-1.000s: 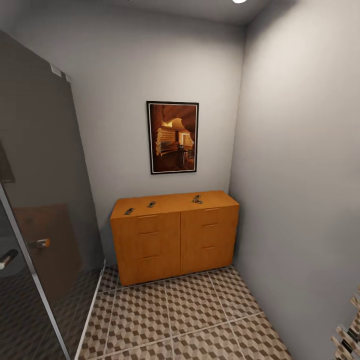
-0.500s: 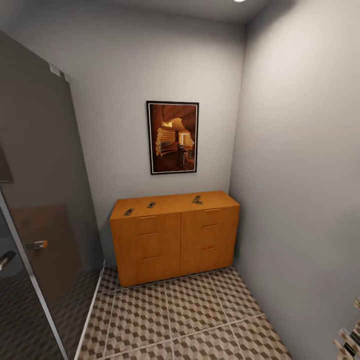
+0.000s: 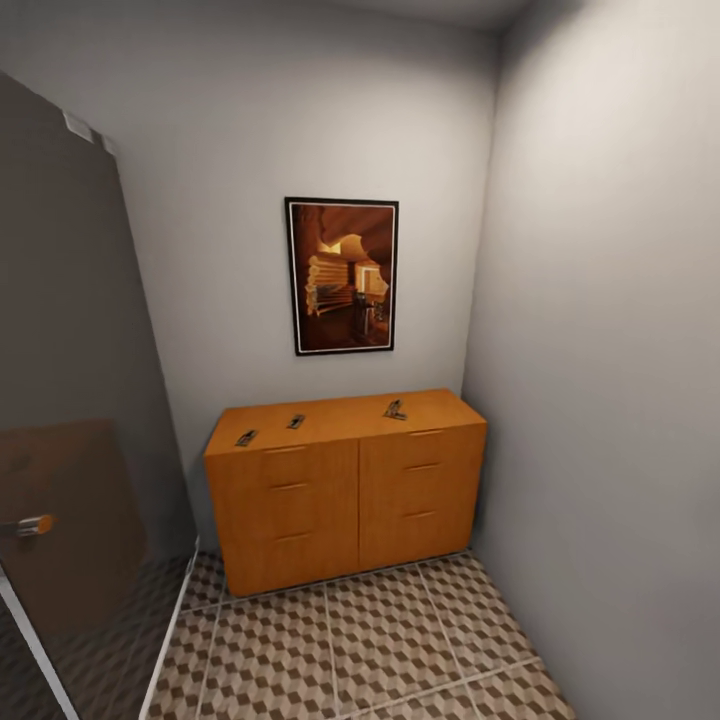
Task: Take the four mousetraps from the cabinet in the bathroom and place them on the bathroom floor. Make sure all four end up on the same floor surface, and ensure that at least two of them are either under or directly next to the same bathroom sink.
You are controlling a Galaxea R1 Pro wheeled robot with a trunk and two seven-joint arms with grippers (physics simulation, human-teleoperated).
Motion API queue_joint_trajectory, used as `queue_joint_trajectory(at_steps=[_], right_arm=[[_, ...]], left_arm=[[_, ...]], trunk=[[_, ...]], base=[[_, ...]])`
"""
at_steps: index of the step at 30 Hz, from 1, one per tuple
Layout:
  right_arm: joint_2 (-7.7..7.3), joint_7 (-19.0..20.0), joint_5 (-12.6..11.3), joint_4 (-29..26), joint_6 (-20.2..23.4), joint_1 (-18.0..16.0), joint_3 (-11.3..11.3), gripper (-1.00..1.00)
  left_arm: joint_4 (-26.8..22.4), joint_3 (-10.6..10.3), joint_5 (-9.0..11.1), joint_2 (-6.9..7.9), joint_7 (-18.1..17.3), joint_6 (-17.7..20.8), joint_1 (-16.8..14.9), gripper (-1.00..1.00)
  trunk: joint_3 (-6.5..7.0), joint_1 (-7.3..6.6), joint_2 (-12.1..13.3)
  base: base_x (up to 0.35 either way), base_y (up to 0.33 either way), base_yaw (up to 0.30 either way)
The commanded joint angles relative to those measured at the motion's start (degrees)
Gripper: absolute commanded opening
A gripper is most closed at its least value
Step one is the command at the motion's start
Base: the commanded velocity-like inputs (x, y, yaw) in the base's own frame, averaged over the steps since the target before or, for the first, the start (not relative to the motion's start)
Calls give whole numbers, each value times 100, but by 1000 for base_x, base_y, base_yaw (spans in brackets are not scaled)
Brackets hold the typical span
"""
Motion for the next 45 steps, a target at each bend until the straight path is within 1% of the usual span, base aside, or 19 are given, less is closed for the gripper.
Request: queue_joint_trajectory(at_steps=[1, 24, 45], right_arm=[[0, 0, 42, -6, 18, 0, 1, 100], [0, -1, 42, -6, 18, 0, 9, 100], [-1, 3, 37, -6, 18, 0, 8, 100]], left_arm=[[1, 10, 23, -1, 3, -6, -1, 100], [1, 10, 25, 1, 3, -6, -1, 100], [1, 10, 25, 7, 3, -6, -1, 100]], trunk=[[-2, 5, -3], [-2, 5, -3], [-2, 5, -3]], base=[[335, -113, 0], [334, -131, 0], [334, -19, 0]])
